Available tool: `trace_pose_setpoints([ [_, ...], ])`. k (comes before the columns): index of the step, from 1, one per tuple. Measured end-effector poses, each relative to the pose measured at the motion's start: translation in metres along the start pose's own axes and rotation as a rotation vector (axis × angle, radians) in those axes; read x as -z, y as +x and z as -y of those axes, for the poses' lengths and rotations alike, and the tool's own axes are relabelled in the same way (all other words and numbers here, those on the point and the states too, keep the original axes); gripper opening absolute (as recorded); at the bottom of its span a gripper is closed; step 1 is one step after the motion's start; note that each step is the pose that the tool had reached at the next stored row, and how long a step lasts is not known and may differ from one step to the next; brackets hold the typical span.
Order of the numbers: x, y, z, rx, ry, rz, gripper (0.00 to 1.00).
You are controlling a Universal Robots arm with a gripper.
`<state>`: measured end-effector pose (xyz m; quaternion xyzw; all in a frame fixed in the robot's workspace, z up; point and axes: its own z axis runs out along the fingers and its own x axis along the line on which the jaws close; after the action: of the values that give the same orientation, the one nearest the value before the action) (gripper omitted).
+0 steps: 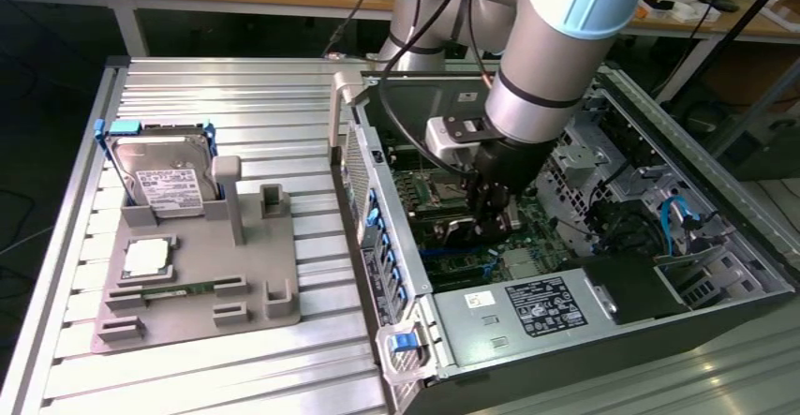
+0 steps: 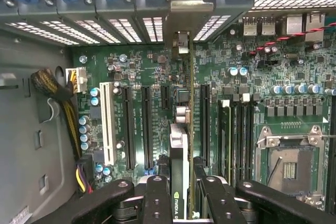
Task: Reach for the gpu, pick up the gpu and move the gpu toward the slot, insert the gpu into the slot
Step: 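Insert the gpu into the slot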
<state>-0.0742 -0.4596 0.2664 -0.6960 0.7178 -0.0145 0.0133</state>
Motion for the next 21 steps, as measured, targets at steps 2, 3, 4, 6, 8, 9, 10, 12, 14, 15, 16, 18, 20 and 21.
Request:
trace_pose_setpoints([
  [2, -0.0004, 0.0000, -0.0001, -0.001, -0.0002, -0.0003, 0.27],
  [3, -0.0005, 0.0000, -0.0001, -0.001, -0.0002, -0.0004, 0.27],
  [4, -0.0007, 0.0000, -0.0001, -0.002, -0.0001, -0.0001, 0.27],
  [6, -0.0007, 0.0000, -0.0002, -0.003, -0.0001, -0.0002, 0.27],
  [8, -0.0008, 0.0000, -0.0008, -0.005, 0.0000, -0.0001, 0.27],
  [9, -0.0008, 0.0000, -0.0012, -0.007, 0.0000, -0.0001, 0.27],
  [10, -0.0007, 0.0000, -0.0015, -0.007, 0.0000, -0.0002, 0.27],
  [12, -0.0007, 0.0001, -0.0031, -0.009, 0.0000, -0.0003, 0.27],
  [14, -0.0006, 0.0001, -0.0051, -0.009, 0.0000, -0.0003, 0.27],
  [15, -0.0007, 0.0001, -0.0058, -0.009, 0.0000, -0.0003, 0.27],
  [16, -0.0007, 0.0001, -0.0062, -0.009, 0.0000, -0.0002, 0.27],
  [18, -0.0008, 0.0002, -0.0065, -0.009, -0.0001, -0.0004, 0.27],
  [20, -0.0009, 0.0001, -0.0070, -0.013, -0.0004, 0.0003, 0.27],
  [21, -0.0009, 0.0001, -0.0070, -0.016, -0.0015, 0.0008, 0.27],
])
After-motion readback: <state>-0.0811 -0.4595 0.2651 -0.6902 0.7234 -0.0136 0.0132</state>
